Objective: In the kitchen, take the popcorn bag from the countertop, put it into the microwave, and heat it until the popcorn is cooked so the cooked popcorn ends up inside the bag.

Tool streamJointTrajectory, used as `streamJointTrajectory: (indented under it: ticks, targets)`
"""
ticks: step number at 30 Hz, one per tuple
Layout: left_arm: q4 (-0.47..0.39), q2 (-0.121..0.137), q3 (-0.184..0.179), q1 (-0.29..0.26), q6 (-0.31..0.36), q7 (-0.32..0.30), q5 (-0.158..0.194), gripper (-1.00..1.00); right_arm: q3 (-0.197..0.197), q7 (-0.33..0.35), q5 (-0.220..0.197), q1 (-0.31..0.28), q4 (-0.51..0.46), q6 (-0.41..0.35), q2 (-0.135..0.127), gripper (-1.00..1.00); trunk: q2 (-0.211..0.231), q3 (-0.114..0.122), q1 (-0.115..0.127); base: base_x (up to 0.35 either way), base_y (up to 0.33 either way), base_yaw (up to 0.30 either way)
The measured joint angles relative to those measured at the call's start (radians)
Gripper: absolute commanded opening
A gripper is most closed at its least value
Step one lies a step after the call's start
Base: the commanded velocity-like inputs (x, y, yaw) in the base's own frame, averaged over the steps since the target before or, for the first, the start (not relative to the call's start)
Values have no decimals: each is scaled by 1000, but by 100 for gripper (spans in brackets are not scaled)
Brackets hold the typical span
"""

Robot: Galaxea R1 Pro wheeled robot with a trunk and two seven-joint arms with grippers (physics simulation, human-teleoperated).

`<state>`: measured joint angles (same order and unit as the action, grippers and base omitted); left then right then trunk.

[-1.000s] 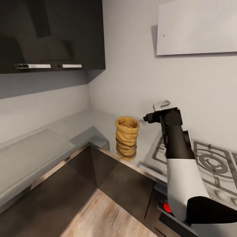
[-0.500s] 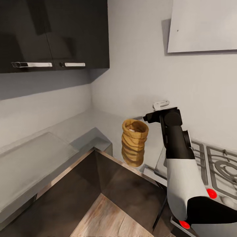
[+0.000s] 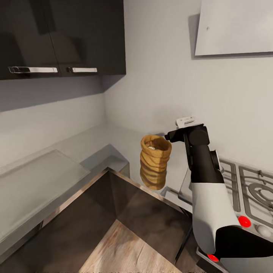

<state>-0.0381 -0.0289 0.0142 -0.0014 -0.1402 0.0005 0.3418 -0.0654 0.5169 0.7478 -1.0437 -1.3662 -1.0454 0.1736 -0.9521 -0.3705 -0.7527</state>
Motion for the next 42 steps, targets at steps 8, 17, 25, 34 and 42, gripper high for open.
streamJointTrajectory:
  ticks: [8,17,25,34,42]
  targets:
    - [0,0,0,0,0,1,0,100,-2,-1,0,0,0,0,0,100,0,-13,0,0,0,0]
    - [0,0,0,0,0,1,0,100,-4,-7,0,0,-7,0,0,100,0,-28,0,0,0,0]
    - [0,0,0,0,0,1,0,100,-3,-6,0,0,-13,0,0,100,0,-40,0,0,0,0]
    - [0,0,0,0,0,1,-1,100,-3,-19,2,0,-1,0,0,100,0,-41,0,0,0,0]
    - [0,0,0,0,0,0,-1,100,-54,-260,-44,0,-9,1,0,100,0,-41,0,0,0,0]
